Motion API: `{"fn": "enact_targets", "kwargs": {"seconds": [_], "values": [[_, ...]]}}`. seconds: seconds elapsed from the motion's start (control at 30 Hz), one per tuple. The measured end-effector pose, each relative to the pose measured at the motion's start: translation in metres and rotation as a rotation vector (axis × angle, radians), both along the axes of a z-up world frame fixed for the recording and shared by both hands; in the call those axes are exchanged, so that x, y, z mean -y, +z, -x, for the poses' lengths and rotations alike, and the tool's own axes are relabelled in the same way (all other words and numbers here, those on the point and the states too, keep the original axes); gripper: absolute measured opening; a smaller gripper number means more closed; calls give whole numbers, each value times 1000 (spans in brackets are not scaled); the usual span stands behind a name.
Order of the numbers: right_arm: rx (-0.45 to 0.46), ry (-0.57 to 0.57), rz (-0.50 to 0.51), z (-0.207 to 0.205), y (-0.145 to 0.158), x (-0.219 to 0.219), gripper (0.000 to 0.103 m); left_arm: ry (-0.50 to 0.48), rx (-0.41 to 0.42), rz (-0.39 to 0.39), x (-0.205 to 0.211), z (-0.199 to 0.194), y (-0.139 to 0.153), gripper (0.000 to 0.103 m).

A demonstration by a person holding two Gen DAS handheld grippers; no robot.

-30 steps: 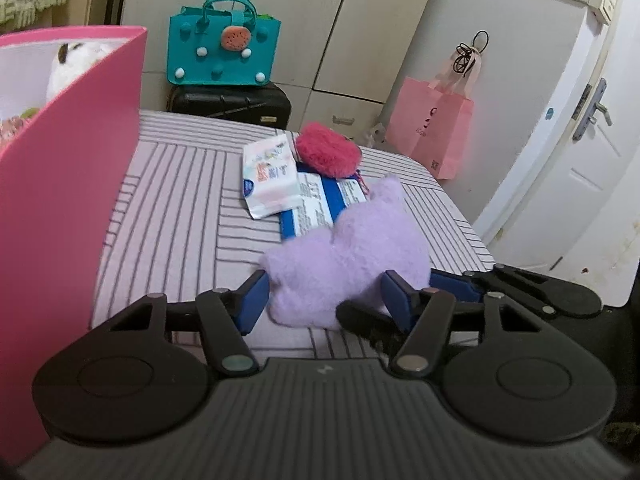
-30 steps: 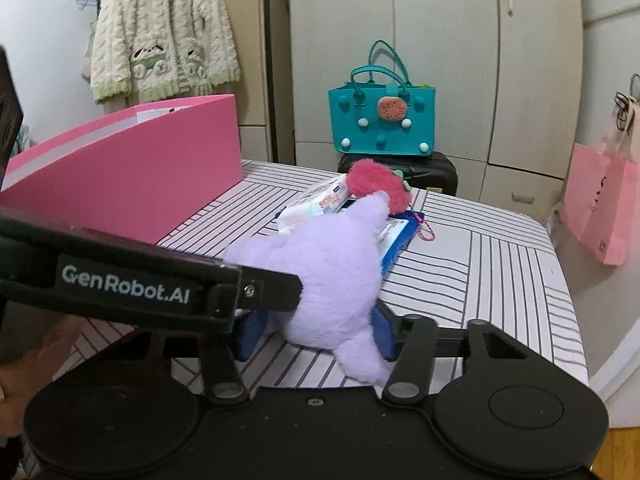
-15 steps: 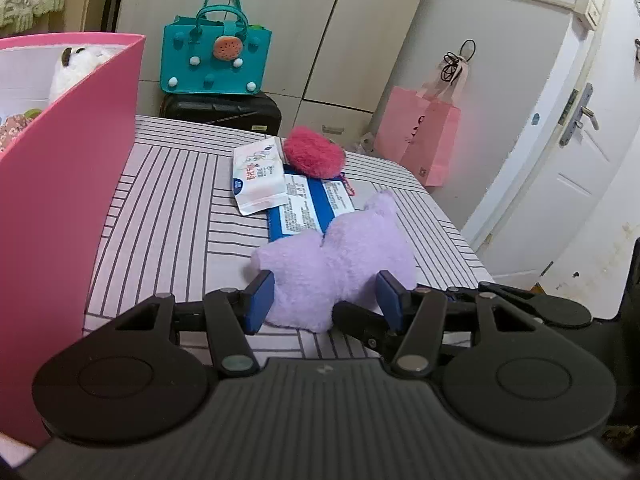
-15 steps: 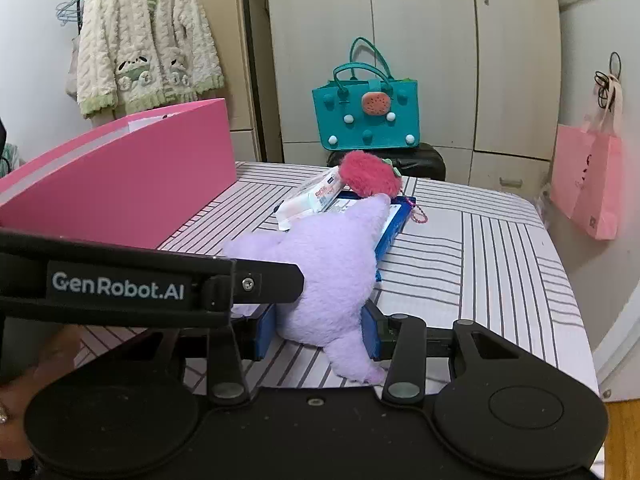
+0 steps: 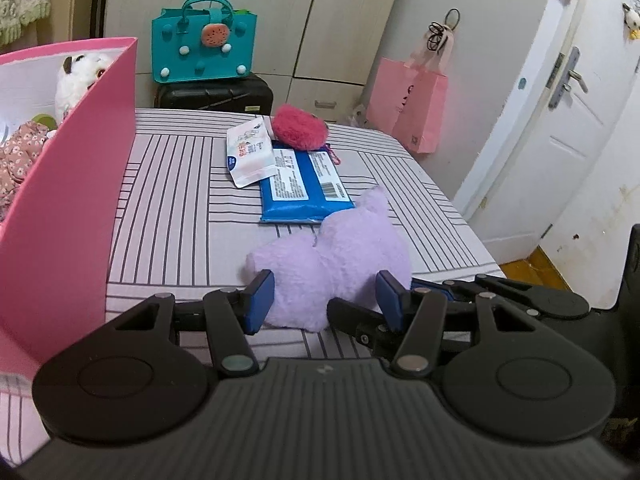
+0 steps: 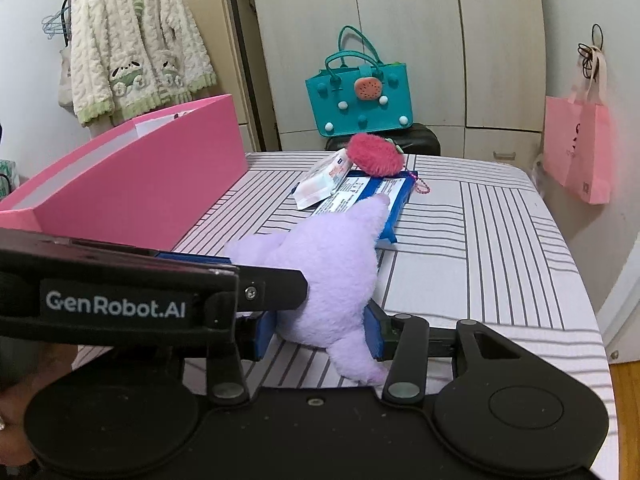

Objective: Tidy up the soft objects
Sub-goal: 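Close right gripper on lilac plush while left gripper closes on it too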

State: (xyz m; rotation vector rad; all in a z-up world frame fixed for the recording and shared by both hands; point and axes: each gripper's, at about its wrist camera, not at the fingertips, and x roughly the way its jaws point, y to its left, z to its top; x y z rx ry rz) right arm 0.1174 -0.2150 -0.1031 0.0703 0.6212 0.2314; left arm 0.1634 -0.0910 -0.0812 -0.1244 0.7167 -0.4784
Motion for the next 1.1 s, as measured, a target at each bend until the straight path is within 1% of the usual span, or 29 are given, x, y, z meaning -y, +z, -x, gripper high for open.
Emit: {"fn": "enact_targets", "kwargs": {"seconds": [0.13, 0.17, 0.23, 0.27, 0.3, 0.33, 0.4, 0.47, 0.57, 0.63, 0.73, 0.8, 0.83, 0.93, 0.97, 1.0, 1.07, 1.1], "values": [[-11, 8, -21, 9, 3, 0, 53, -20, -3, 10, -5, 9, 5, 54], [-17, 18, -32, 12, 4, -2, 55, -28, -9, 17, -6, 10, 6, 54], [-21, 32, -44, 17, 6, -6, 54, -48, -27, 34, -8, 12, 8, 52], [-18, 49, -59, 19, 7, -7, 54, -66, -31, 45, -9, 14, 9, 55], [-24, 64, -66, 21, 9, -10, 54, -103, -54, 73, -11, 15, 9, 54], [-22, 65, -47, 23, 10, -14, 54, -122, -82, 95, -11, 15, 9, 53], [-12, 67, -35, 25, 11, -17, 50, -102, -65, 78, -12, 20, 10, 53], [-34, 64, -54, 23, 9, -17, 40, -79, -31, 46, -11, 26, 11, 53], [-44, 53, -34, 21, 8, -15, 37, -61, -17, 45, -15, 28, 13, 53], [-48, 46, -22, 21, 8, -9, 35, -31, 12, 37, -20, 29, 18, 55], [-53, 28, 10, 23, 10, 1, 34, 11, 67, -14, -21, 26, 22, 56], [-55, 40, 22, 24, 11, 7, 34, 15, 65, -28, -20, 21, 21, 56], [-65, 56, 23, 25, 10, 9, 34, 10, 50, -28, -20, 18, 19, 56], [-54, 90, 40, 24, 8, 9, 36, -3, -11, -10, -20, 10, 10, 55], [-45, 100, 56, 24, 7, 8, 43, -3, -30, -2, -19, 7, 6, 54], [-41, 106, 69, 22, 7, 7, 46, -1, -42, 0, -19, 5, 3, 54], [-28, 112, 86, 18, 6, 5, 55, 10, -50, -10, -17, 3, -1, 54], [-27, 110, 92, 17, 6, 6, 58, 17, -52, -15, -17, 2, -2, 54]]}}
